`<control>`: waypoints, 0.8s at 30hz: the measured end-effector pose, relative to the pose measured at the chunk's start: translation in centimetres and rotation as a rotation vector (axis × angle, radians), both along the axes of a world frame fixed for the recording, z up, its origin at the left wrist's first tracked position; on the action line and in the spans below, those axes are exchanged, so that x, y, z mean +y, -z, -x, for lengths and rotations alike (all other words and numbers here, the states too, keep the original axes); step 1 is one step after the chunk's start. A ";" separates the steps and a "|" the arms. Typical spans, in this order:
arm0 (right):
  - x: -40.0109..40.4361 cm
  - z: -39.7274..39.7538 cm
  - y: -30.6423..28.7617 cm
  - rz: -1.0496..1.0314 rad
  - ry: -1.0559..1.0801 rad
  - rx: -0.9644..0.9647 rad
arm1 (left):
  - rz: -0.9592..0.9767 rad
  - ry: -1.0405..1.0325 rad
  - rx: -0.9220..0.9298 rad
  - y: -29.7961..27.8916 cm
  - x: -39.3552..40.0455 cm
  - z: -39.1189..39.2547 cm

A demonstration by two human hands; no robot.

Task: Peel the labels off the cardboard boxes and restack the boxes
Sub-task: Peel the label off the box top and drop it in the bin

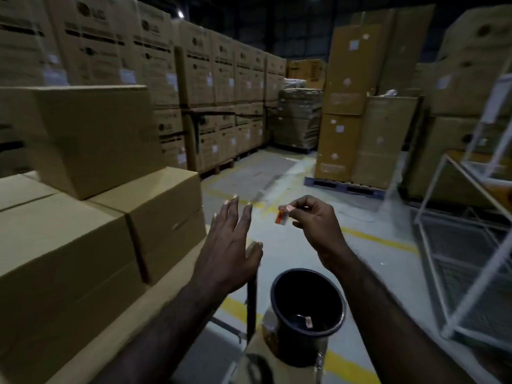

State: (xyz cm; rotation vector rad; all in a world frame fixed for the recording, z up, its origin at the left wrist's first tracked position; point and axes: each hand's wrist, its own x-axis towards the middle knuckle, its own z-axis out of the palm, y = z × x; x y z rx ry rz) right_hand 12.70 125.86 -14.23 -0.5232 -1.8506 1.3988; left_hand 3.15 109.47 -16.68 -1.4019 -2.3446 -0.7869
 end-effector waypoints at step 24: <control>18.9 3.0 17.2 -0.071 0.325 -0.626 | 0.411 0.255 -0.102 13.5 23.2 7.5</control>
